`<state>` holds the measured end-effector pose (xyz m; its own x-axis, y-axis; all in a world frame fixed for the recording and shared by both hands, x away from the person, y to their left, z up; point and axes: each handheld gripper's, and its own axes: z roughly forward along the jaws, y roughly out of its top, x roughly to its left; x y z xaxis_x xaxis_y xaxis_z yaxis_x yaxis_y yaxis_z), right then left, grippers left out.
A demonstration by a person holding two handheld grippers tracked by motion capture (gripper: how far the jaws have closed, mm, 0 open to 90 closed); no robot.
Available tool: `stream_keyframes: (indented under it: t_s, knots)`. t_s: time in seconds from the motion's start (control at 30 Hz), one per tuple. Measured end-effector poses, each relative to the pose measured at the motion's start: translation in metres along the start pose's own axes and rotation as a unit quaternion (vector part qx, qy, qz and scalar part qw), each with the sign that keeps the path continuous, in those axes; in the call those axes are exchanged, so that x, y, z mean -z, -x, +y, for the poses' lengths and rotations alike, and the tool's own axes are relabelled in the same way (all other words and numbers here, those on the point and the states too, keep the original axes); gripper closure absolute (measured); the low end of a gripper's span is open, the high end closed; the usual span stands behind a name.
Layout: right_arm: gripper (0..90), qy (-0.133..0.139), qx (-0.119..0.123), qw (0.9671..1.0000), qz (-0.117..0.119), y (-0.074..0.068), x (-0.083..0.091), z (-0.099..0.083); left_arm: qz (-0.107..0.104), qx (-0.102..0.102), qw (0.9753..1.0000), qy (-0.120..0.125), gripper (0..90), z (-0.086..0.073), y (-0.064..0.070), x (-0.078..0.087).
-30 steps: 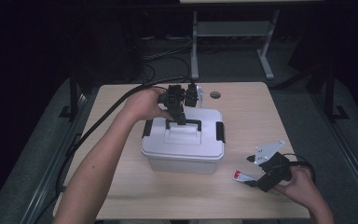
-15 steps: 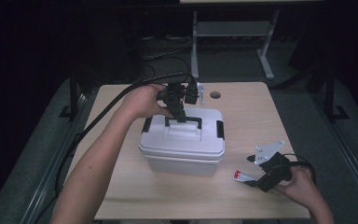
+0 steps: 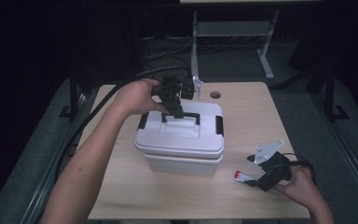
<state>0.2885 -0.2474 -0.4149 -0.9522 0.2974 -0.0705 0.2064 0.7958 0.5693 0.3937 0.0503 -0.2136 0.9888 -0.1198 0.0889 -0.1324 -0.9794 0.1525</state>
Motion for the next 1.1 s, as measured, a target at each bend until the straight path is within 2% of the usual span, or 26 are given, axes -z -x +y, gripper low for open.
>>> stream_keyframes:
  t_s: [0.37, 0.4, 0.53, 0.67, 0.7, 0.87, 0.9, 1.0, 1.07, 1.1]
  knots:
    - [16.9, -0.003, 0.001, 1.0, -0.004, -0.002, 0.001, 0.003, 0.016, 0.014, 0.9998, -0.006, 84.9, -0.02, 0.011, 0.024]
    - [16.9, -0.003, 0.0, 1.0, -0.003, -0.002, 0.001, 0.003, 0.019, 0.019, 0.9996, -0.007, 84.9, -0.027, 0.013, 0.03]
    - [16.9, -0.005, 0.0, 1.0, -0.003, -0.002, 0.001, 0.004, 0.021, 0.025, 0.9994, -0.012, 84.9, -0.036, 0.016, 0.036]
    - [16.9, -0.004, -0.002, 1.0, -0.005, -0.002, 0.002, 0.004, 0.027, 0.038, 0.9988, -0.017, 84.9, -0.052, 0.021, 0.043]
    - [16.9, -0.004, -0.002, 1.0, -0.005, -0.002, 0.002, 0.004, 0.027, 0.038, 0.9988, -0.017, 84.9, -0.052, 0.021, 0.043]
    - [16.9, -0.006, 0.0, 1.0, -0.007, -0.002, 0.001, 0.005, 0.03, 0.057, 0.9977, -0.02, 84.9, -0.075, 0.026, 0.046]
    - [16.9, -0.006, 0.0, 1.0, -0.007, -0.002, 0.001, 0.005, 0.03, 0.057, 0.9977, -0.02, 84.9, -0.075, 0.026, 0.046]
    - [16.9, -0.007, 0.0, 1.0, -0.007, -0.002, 0.001, 0.005, 0.033, 0.069, 0.9968, -0.022, 84.9, -0.091, 0.03, 0.049]
    - [16.9, -0.007, 0.001, 1.0, -0.007, -0.002, 0.001, 0.005, 0.034, 0.067, 0.9969, -0.025, 84.9, -0.094, 0.03, 0.05]
    - [16.9, -0.007, 0.0, 0.9999, -0.008, -0.002, 0.002, 0.005, 0.035, 0.075, 0.9964, -0.022, 84.9, -0.099, 0.032, 0.05]
